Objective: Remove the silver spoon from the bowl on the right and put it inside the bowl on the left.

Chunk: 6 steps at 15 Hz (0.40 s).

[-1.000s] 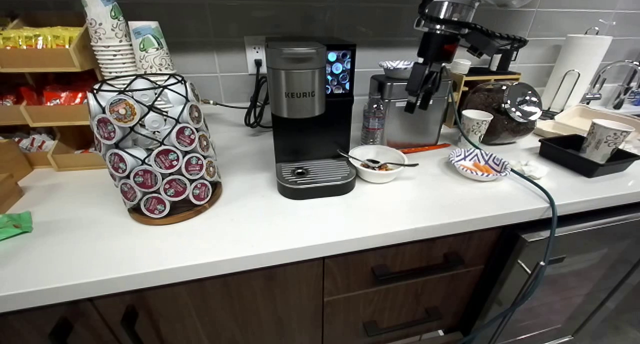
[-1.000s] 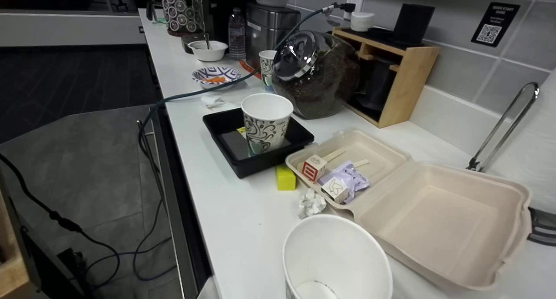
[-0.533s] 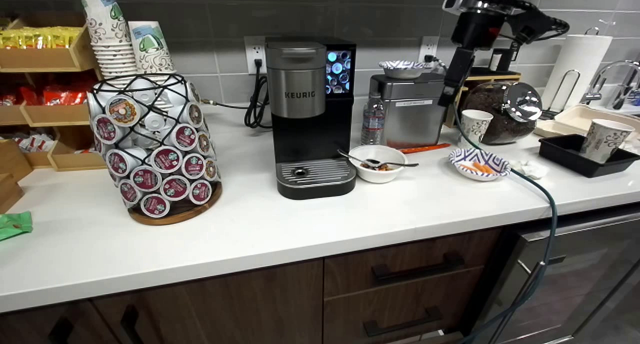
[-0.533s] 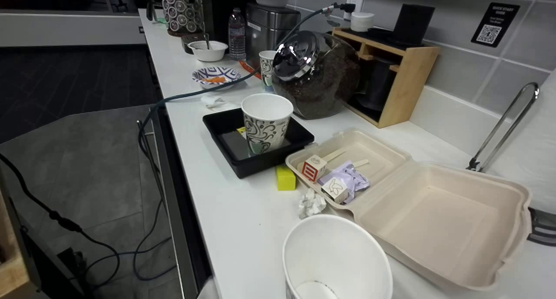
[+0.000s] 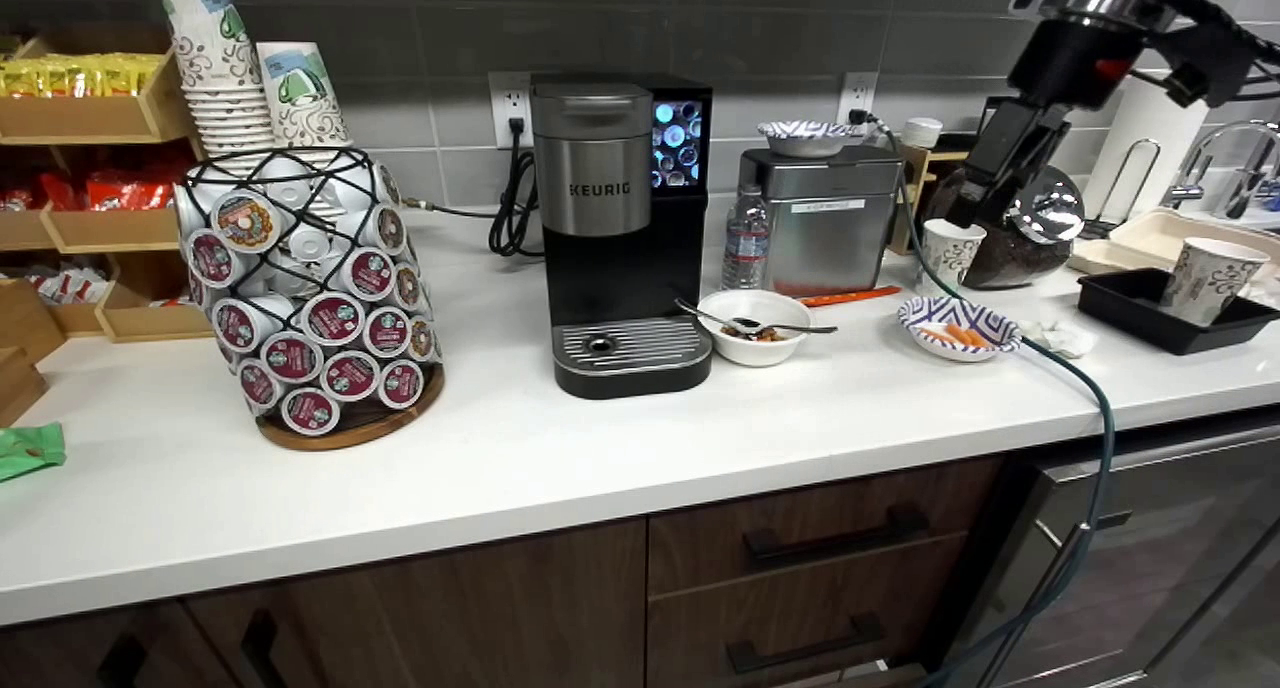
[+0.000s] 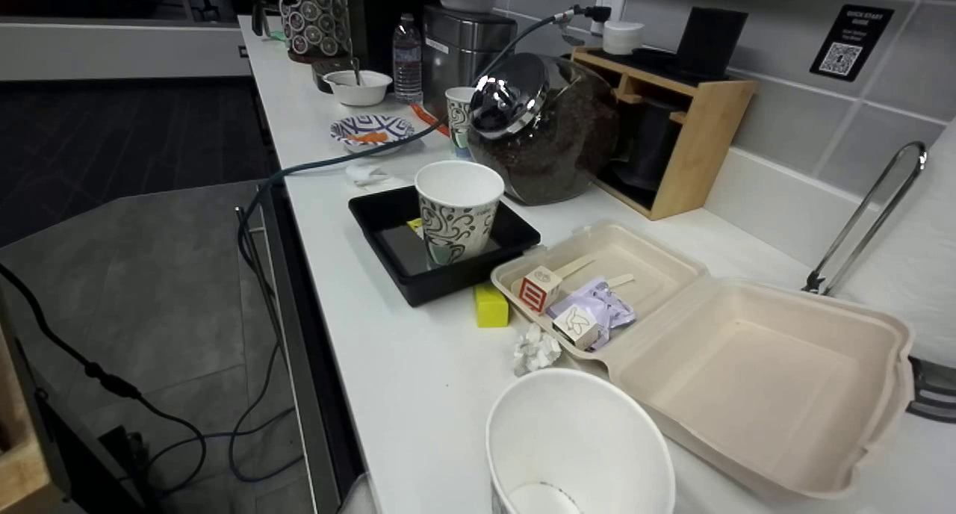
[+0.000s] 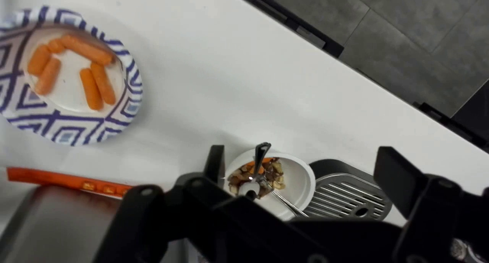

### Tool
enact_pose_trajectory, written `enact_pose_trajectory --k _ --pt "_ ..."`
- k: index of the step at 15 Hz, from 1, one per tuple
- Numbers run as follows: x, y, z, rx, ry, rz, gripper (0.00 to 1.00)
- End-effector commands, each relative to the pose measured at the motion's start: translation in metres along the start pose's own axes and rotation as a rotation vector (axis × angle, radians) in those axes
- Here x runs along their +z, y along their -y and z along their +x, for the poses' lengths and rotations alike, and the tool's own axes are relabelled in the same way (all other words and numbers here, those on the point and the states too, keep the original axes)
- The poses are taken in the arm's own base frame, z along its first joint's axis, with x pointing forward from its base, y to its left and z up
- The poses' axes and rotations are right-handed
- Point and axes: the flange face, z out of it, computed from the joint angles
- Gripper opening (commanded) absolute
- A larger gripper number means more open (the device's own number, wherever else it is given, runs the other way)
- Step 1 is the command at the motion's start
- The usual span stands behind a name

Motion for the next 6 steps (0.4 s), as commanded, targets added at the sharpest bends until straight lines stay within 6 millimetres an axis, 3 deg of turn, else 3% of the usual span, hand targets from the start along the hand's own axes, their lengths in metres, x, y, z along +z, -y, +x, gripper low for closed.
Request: enact_pose_trajectory --k 1,2,3,6 --pt "-0.001 0.005 -0.067 0.147 -0.039 -0.042 1.0" --pt "0.001 0.001 -0.028 0.08 -0.009 -0.016 1.0" --pt "0.001 0.003 -0.037 0.087 -0.01 -0.02 1.0" --pt "-0.003 0.003 -0.033 0.085 -0.021 -0.018 1.0"
